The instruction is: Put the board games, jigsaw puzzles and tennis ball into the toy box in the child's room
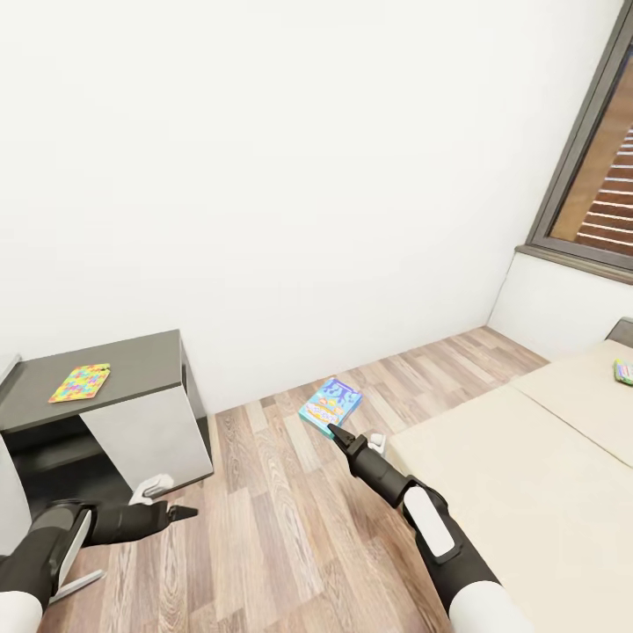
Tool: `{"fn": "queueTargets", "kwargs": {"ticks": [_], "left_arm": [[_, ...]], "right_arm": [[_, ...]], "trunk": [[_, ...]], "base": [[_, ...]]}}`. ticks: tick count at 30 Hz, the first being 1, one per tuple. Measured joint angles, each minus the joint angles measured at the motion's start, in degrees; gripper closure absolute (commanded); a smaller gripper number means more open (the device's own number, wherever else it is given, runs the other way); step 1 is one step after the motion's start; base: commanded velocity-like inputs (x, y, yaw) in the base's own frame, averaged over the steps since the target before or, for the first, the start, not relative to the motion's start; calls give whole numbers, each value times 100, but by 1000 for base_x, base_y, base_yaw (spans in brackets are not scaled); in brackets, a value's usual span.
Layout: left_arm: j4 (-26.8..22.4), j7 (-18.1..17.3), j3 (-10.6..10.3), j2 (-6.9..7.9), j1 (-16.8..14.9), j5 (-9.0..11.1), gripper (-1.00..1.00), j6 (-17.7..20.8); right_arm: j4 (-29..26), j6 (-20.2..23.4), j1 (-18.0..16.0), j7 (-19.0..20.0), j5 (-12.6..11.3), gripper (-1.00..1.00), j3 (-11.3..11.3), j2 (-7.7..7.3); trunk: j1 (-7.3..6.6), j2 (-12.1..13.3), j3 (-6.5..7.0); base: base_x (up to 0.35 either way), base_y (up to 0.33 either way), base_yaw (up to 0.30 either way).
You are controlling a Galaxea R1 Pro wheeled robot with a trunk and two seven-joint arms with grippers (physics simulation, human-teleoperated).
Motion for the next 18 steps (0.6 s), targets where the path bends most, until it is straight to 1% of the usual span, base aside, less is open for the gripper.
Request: {"fn": "queueTargets", "kwargs": {"ticks": [3, 7, 13, 15, 18], "left_arm": [[-2, 157, 0, -11, 1, -19, -100, 25], [-3, 314, 0, -77, 1, -28, -100, 33], [1, 380, 0, -121, 1, -81, -100, 35], [3, 402, -24, -126, 1, -84, -100, 35], [2, 422, -164, -125, 0, -85, -100, 35]], "right_arm": [[-1, -1, 0, -1, -2, 100, 0, 3], [-5, -2, -1, -5, -2, 100, 4, 4], [-8, 2, 0, -3, 1, 100, 0, -4], [-7, 2, 0, -3, 3, 100, 0, -5], [-8, 1, 0, -1, 5, 100, 0, -7]], "trunk": [[0, 0, 3], [0, -1, 21], [0, -1, 58], [0, -1, 71], [0, 0, 91]], "base": [[0, 0, 70], [0, 0, 169], [0, 0, 205], [0, 0, 208], [0, 0, 205]]}}
